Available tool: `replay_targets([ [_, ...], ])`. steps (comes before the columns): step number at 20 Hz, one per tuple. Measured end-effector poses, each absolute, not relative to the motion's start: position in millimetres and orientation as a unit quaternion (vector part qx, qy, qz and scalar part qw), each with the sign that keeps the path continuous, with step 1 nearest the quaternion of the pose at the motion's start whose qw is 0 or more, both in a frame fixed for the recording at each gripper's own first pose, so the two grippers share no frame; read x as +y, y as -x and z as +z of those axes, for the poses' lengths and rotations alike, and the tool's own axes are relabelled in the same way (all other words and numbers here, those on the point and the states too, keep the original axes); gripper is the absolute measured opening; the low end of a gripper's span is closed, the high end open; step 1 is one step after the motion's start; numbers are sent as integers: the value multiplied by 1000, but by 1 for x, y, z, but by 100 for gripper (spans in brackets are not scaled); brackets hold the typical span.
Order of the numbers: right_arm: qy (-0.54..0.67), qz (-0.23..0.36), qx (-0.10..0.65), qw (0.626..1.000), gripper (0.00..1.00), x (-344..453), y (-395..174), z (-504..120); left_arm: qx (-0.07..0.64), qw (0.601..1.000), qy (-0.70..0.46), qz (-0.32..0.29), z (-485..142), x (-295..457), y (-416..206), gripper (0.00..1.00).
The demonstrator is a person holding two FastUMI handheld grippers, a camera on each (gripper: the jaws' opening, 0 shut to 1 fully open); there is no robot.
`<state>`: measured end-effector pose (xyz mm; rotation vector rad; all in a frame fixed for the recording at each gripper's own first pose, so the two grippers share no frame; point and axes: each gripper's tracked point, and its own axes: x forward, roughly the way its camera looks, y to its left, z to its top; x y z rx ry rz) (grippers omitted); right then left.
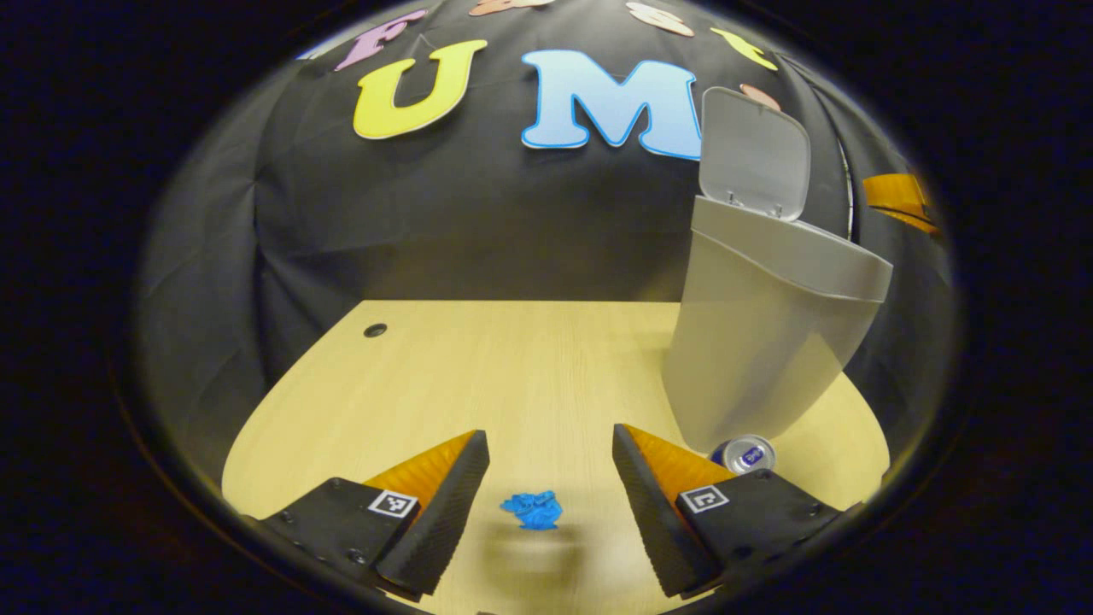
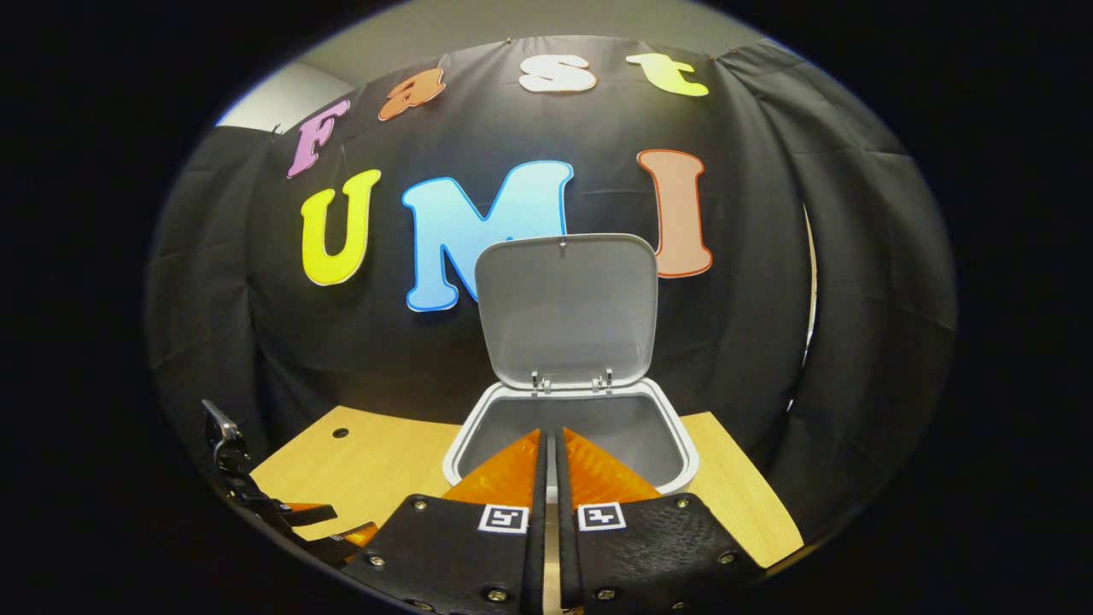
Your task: Press the lid of the desktop garbage bin to open it, pick up the crumpled paper on the desktop and throw it into the bin, then pick up the pop can on the desktop and drop it into the bin, and finally close the garbage bin lid.
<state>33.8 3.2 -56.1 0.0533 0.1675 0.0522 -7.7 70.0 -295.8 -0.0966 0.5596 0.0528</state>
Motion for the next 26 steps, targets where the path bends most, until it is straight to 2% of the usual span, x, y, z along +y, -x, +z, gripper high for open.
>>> replay_targets([
  [11, -21, 26, 103, 994, 7, 3, -36, -68, 341, 939, 45, 30, -361, 72, 31, 96],
  [13, -19, 26, 107, 994, 7, 4, -36, -71, 351, 934, 49, 35, -373, 75, 30, 97],
  [14, -19, 27, 109, 993, 7, 5, -36, -73, 357, 932, 51, 38, -378, 77, 30, 94],
  [16, -17, 27, 111, 993, 7, 5, -36, -73, 366, 928, 54, 40, -388, 81, 27, 97],
  [26, -13, 19, 126, 992, 7, -1, -37, -82, 406, 911, 53, 38, -428, 89, 21, 98],
])
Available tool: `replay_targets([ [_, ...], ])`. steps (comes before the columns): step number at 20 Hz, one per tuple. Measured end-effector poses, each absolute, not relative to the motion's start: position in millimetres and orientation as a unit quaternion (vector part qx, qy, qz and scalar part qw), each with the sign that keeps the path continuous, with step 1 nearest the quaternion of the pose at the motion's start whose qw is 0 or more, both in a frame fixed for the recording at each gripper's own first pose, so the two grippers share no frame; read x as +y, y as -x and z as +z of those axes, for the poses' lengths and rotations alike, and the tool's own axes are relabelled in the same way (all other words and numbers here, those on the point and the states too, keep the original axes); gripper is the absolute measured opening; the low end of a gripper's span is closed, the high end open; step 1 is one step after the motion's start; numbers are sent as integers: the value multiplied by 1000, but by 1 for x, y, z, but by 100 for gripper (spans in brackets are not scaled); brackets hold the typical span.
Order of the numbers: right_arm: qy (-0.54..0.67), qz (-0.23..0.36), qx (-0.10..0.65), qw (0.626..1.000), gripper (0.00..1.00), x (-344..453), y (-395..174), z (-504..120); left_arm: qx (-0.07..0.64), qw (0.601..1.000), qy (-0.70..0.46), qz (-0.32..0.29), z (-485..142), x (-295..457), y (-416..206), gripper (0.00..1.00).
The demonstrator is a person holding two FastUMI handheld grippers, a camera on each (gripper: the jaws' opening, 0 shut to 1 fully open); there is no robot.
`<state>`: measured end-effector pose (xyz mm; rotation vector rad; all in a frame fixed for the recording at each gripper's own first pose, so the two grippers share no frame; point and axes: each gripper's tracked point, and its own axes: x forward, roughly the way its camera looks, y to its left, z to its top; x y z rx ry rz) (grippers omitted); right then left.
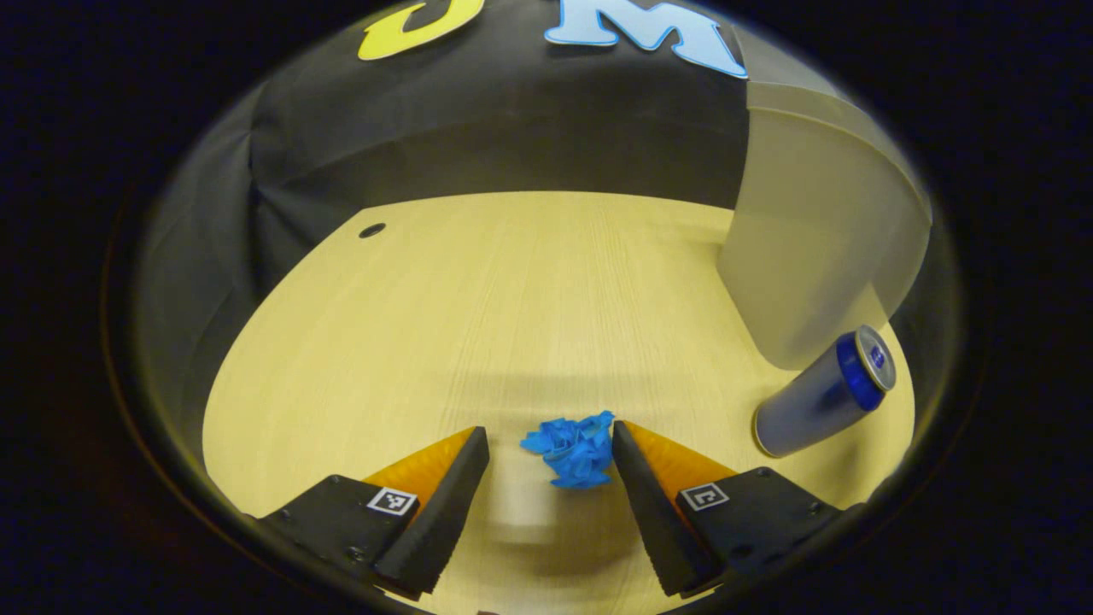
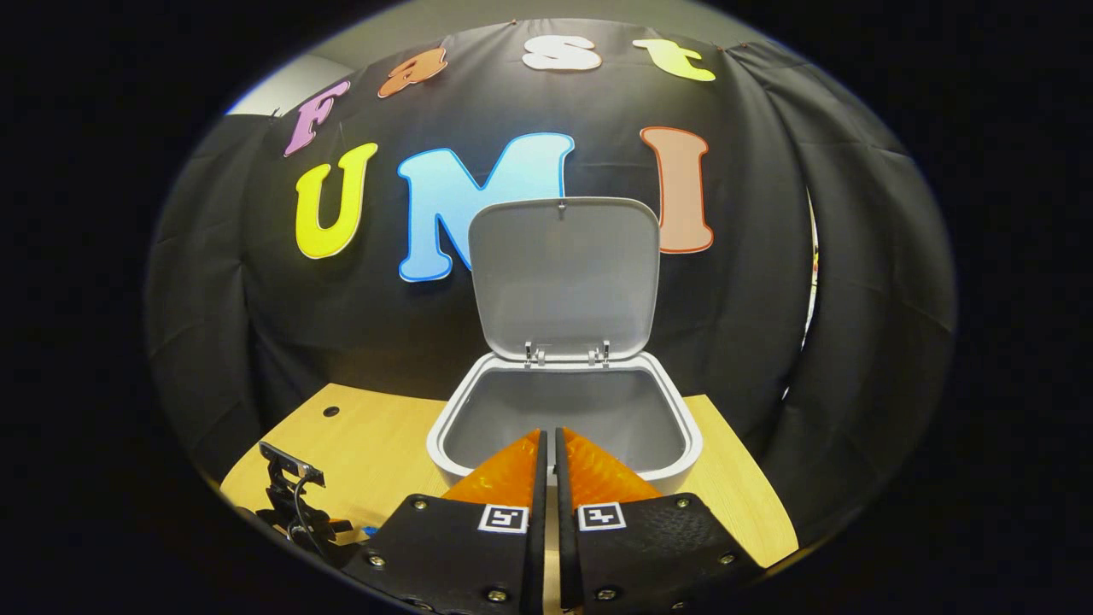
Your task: Press the lid of the desktop garbage bin to open it, pick up the crumpled paper on the desktop and throw it into the bin, then pick up the pop can on the desktop and drop it into the bin, and finally close the garbage bin lid.
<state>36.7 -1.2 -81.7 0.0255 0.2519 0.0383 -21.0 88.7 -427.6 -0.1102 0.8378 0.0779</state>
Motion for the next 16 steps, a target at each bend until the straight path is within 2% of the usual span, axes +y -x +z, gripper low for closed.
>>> replay_targets([
  [10, -12, 9, 134, 991, 7, -8, -37, -87, 420, 906, 47, 41, -446, 88, 15, 95],
  [16, -17, 3, 137, 990, 7, -13, -37, -89, 419, 906, 47, 40, -443, 91, 11, 98],
])
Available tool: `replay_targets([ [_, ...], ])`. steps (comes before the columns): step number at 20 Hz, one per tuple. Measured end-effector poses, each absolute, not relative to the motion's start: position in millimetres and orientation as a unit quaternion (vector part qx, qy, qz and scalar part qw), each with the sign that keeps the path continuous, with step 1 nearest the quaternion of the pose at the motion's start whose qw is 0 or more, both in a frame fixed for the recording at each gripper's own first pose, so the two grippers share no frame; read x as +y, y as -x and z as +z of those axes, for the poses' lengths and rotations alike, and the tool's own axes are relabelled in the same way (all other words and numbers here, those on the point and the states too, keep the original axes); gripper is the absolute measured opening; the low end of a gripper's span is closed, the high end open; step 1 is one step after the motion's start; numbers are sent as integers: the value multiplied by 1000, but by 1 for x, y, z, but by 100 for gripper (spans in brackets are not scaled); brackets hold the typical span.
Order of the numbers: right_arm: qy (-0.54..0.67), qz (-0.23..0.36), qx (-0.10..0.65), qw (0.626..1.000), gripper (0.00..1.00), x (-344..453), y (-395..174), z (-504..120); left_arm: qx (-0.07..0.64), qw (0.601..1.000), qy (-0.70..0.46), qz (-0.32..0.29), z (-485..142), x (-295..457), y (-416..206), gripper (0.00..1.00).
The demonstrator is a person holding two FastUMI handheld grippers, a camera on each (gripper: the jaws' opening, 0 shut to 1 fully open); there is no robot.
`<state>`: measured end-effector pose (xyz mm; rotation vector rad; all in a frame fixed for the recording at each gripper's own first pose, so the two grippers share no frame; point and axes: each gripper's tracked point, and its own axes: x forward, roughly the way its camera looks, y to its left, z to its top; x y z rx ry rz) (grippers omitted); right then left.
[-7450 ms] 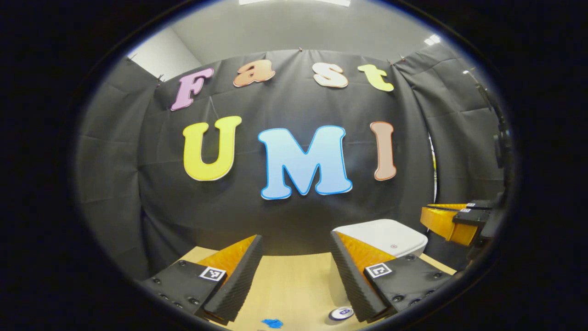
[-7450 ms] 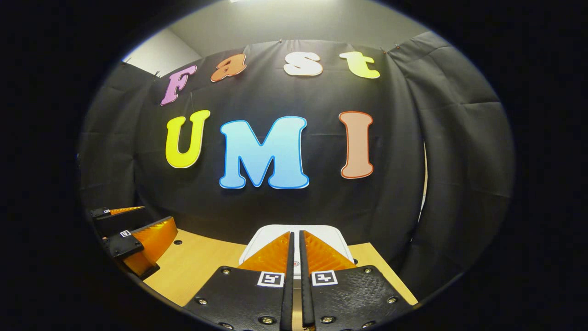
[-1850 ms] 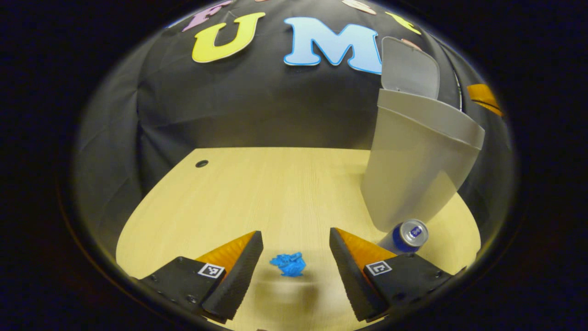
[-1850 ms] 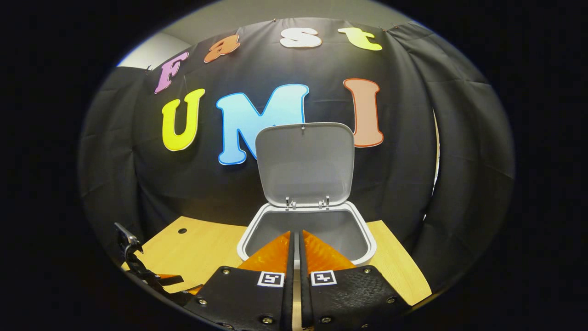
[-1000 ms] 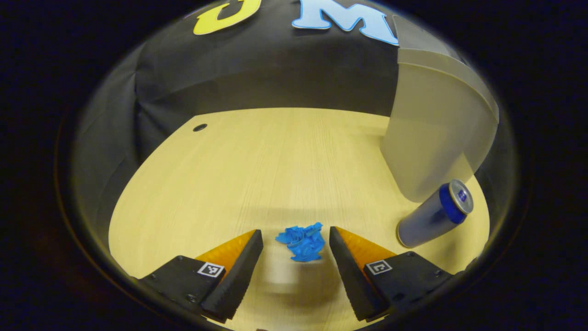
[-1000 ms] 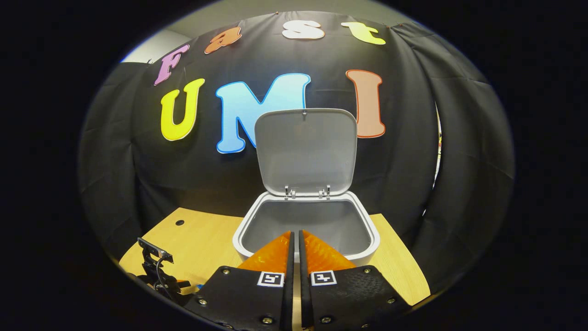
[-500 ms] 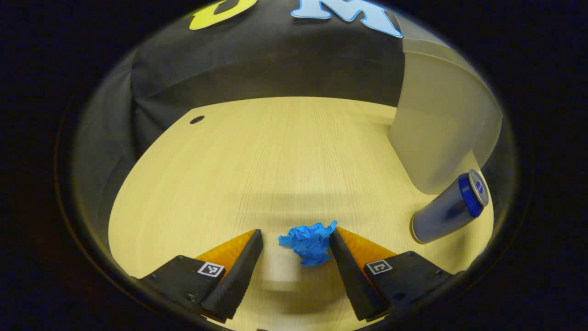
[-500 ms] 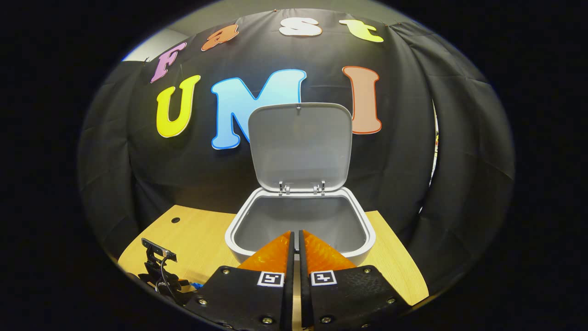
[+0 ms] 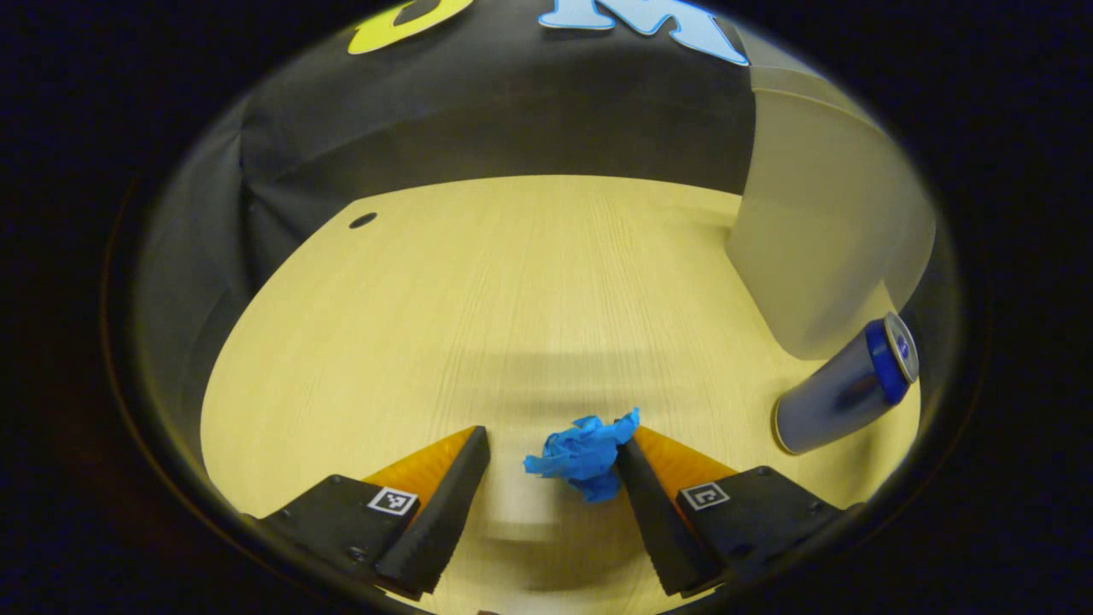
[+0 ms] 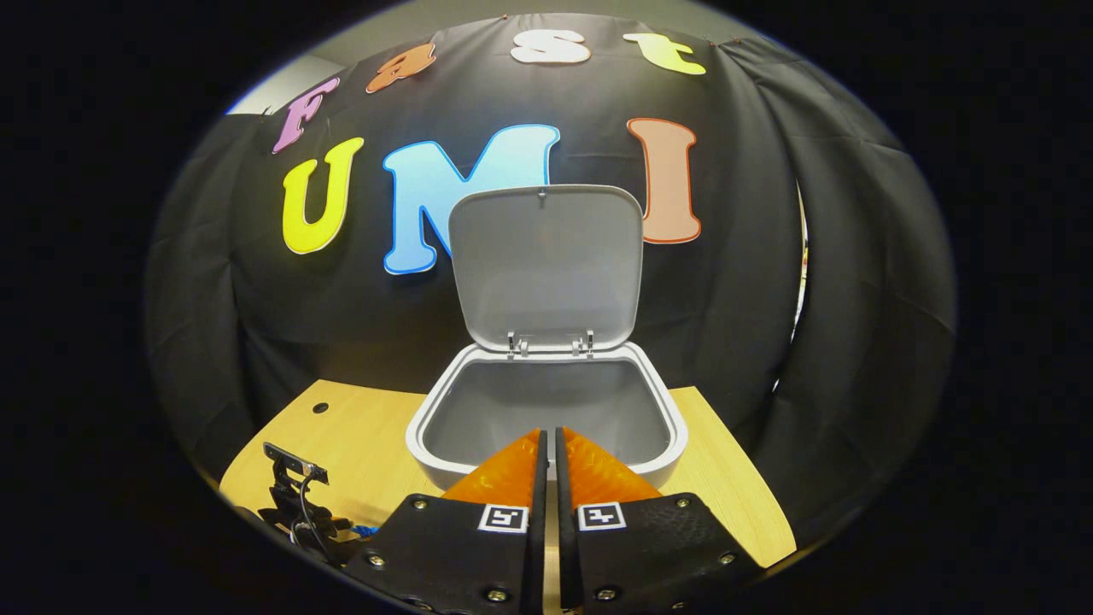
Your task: Press the lid of the desktop garbage bin to open it, pick up the crumpled paper on the desktop and throw it into the bin, then pick up the pop can on the desktop and drop it into the bin, and finally close the garbage bin lid.
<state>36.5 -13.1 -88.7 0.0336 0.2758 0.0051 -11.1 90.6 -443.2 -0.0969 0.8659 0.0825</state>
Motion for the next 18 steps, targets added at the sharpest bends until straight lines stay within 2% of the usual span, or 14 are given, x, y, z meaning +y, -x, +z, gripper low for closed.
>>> replay_targets([
  [4, -15, 4, 136, 991, 7, -12, -35, -88, 420, 906, 42, 43, -431, 96, 4, 60],
  [6, -15, 4, 135, 991, 7, -13, -35, -87, 418, 906, 41, 44, -419, 99, 1, 46],
  [13, -21, 1, 134, 991, 7, -17, -34, -87, 376, 925, 21, 45, -341, 111, -36, 42],
  [14, -21, 2, 134, 991, 7, -16, -33, -88, 368, 928, 20, 42, -368, 99, -13, 41],
  [15, -21, 3, 134, 991, 7, -16, -33, -86, 362, 931, 17, 40, -342, 103, -32, 44],
  [18, -21, 5, 133, 991, 7, -15, -31, -87, 339, 940, 7, 32, -315, 95, -43, 46],
])
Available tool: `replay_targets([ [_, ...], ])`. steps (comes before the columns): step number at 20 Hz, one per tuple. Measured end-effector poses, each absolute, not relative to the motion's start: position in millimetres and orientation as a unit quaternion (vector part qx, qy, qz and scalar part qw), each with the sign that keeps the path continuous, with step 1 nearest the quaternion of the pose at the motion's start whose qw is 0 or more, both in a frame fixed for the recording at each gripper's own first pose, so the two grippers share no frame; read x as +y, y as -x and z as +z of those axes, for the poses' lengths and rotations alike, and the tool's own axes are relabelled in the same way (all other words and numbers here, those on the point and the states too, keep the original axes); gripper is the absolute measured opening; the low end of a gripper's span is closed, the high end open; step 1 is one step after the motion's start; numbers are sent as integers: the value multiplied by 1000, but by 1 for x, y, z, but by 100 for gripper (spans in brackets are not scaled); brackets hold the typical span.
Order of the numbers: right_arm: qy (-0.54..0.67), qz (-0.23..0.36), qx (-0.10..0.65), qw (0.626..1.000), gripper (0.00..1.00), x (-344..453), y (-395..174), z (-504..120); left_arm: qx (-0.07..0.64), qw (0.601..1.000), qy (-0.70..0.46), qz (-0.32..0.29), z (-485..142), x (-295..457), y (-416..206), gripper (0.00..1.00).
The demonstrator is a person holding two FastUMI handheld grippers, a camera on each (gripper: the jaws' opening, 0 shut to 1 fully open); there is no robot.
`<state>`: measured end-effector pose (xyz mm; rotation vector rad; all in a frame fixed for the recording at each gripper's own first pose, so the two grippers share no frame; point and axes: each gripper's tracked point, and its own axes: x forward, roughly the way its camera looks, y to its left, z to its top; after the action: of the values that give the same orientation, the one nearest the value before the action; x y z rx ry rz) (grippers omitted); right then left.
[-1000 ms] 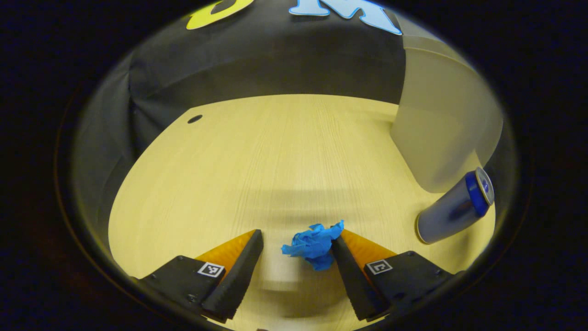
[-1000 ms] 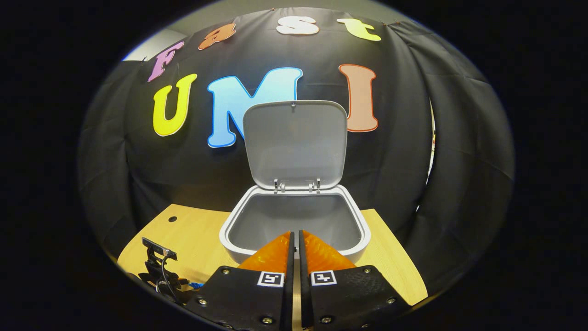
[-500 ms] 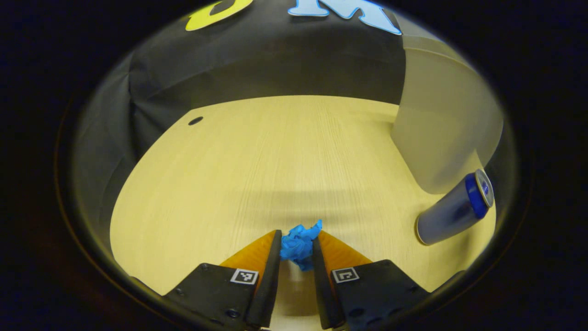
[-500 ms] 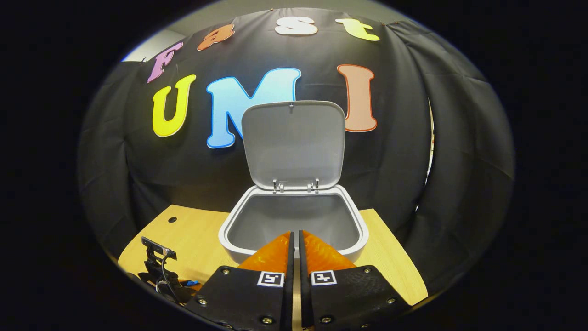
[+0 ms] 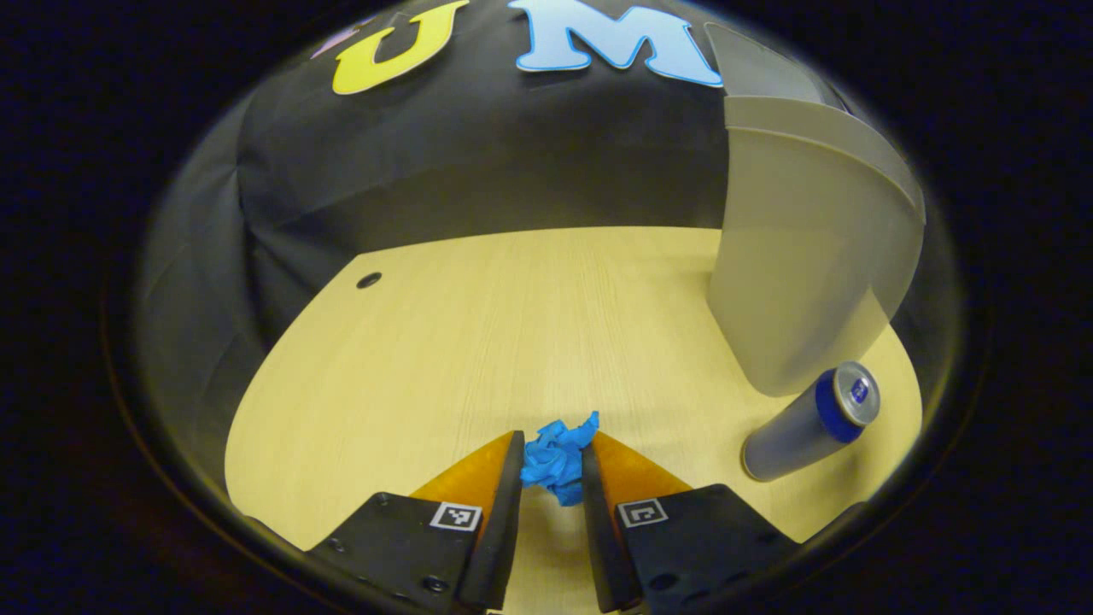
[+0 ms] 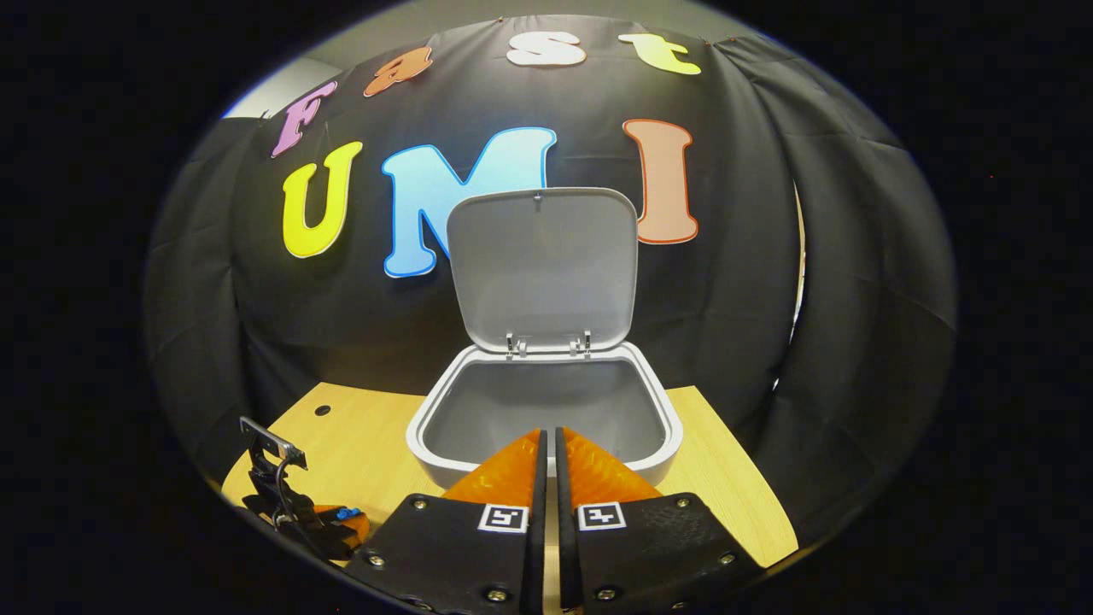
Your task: Press the lid of the desktop garbage bin to open it, pick up the crumpled paper on the desktop and throw it into the bin, then pick up the pop can on the desktop and drop it into the bin, and finally close the garbage bin lid.
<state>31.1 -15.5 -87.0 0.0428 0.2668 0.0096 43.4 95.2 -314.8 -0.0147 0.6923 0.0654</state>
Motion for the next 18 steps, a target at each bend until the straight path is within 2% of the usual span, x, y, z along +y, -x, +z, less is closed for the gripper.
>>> replay_targets([
  [6, -23, 12, 138, 990, 7, -12, -24, -91, 273, 961, 25, 25, -253, 79, -70, 46],
  [7, -23, 13, 139, 990, 7, -12, -23, -92, 261, 965, 26, 22, -239, 77, -74, 44],
  [13, -31, 8, 135, 990, 7, -17, -16, -92, 184, 983, 27, -2, -159, 60, -101, 46],
  [18, -38, -4, 131, 991, 7, -28, -13, -92, 127, 991, 14, -38, -103, 22, -116, 41],
])
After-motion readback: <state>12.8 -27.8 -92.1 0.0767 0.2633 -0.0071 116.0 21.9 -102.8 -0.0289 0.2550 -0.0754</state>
